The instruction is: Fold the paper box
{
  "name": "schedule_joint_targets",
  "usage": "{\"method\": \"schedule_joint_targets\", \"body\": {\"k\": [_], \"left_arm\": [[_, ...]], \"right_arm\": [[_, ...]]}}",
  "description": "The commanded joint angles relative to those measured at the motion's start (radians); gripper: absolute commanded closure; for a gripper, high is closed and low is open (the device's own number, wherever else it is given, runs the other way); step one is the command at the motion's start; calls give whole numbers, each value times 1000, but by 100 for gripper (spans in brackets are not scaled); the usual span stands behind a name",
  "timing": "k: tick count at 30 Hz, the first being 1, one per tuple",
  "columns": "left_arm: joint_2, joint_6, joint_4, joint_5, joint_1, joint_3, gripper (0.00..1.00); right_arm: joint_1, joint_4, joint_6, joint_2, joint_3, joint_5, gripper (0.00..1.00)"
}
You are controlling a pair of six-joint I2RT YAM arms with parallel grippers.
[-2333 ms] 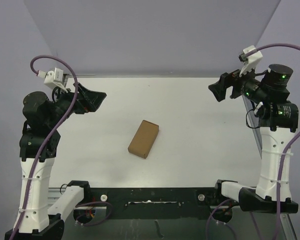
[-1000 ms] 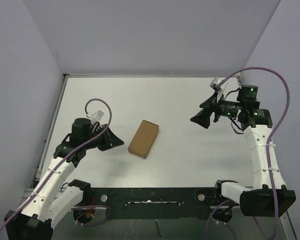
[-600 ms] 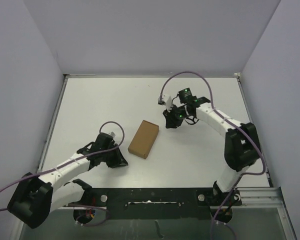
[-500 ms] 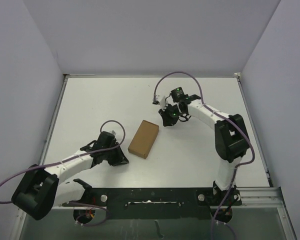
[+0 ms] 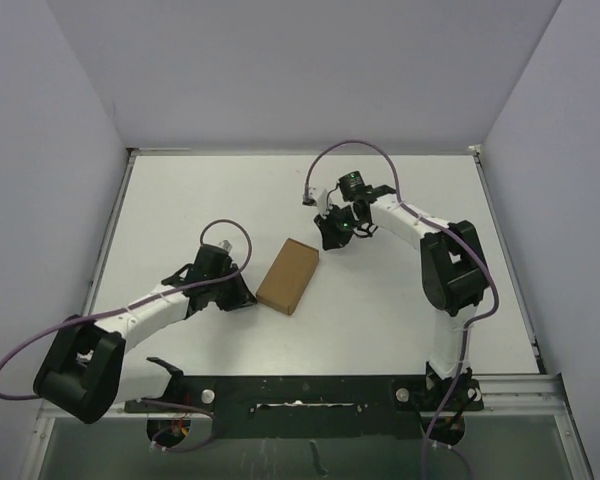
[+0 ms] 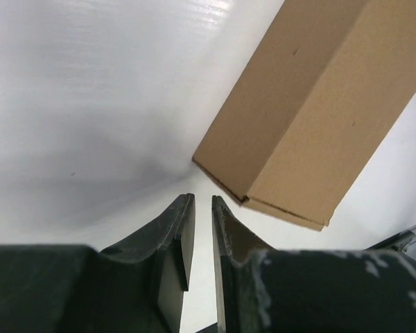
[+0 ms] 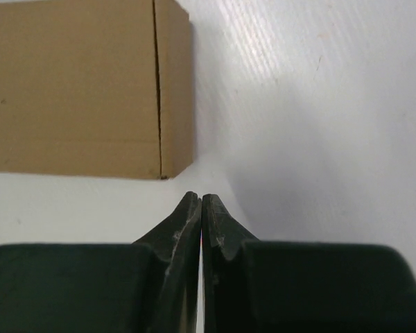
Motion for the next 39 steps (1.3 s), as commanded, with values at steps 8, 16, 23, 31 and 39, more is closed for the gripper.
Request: {"method": "schedule_joint_targets", "body": {"k": [8,16,23,31,39], "left_arm": [[-195,135,-60,-15,150,55,83],[-93,147,-100,83,164,125,83],[-231,46,-96,83,103,-51,86],[-25,30,66,120,69,-8,86],[174,94,84,134,76,166,85]], "right_arm": [[-16,0,-121,-237,-240,-217,96],[-98,4,14,-109,-51,-40,100],[-61,-62,-3,81,162,-52,99],[-7,-105,-52,116,170,-108,99],[-4,-108,-123,-45,-18,-206,99]]}}
